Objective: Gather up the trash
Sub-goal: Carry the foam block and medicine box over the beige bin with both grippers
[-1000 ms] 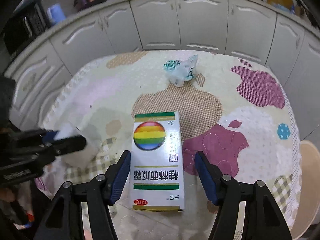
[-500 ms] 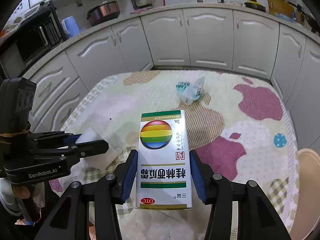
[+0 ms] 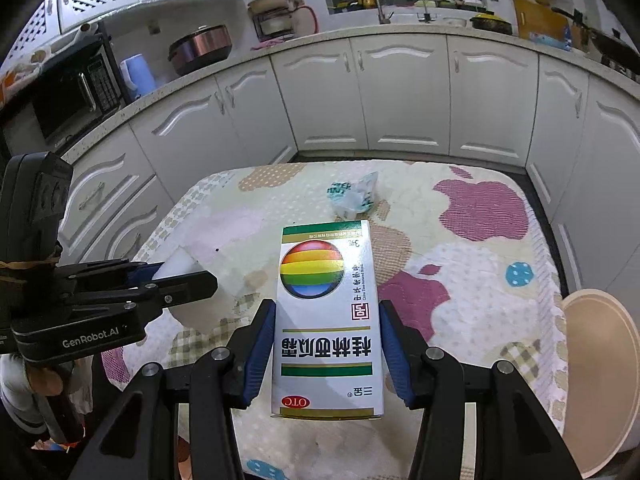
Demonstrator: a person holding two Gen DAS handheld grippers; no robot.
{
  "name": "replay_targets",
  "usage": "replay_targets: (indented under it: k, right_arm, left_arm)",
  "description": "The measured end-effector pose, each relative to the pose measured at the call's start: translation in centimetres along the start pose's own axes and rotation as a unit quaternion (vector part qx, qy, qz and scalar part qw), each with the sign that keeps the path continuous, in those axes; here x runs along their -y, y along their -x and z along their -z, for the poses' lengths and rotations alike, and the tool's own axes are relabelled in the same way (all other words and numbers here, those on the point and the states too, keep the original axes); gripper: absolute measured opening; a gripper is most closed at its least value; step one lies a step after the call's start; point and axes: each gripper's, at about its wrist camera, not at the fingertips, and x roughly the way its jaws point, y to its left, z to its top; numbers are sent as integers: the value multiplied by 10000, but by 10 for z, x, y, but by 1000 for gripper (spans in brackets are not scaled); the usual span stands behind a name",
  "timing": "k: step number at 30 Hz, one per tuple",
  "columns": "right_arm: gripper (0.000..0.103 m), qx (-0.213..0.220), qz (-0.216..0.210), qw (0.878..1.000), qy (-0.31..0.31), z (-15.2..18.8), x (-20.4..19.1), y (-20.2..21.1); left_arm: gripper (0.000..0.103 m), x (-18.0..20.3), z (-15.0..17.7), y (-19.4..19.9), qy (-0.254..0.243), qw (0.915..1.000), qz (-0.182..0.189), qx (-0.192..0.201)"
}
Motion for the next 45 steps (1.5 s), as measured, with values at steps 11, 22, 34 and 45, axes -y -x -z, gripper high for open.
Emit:
replay_targets:
  k: [11, 22, 34, 45]
  right_arm:
    - [49, 199, 179, 9991, -323, 9, 32, 21]
    - [49, 354, 490, 9947, -827, 26, 85, 49]
    - [49, 473, 1012, 9836, -1414, 51, 149, 82]
    - [49, 425, 1703, 9595, -2203, 85, 230, 106]
  left_arm:
    - [27, 29, -7, -6, -179, 9998, 67, 94]
    - [27, 74, -17, -25, -376, 9978, 543, -7]
    - [27, 140, -30, -54, -728, 9916, 1047, -201]
    - [28, 213, -57, -108, -604, 9728, 2128, -690]
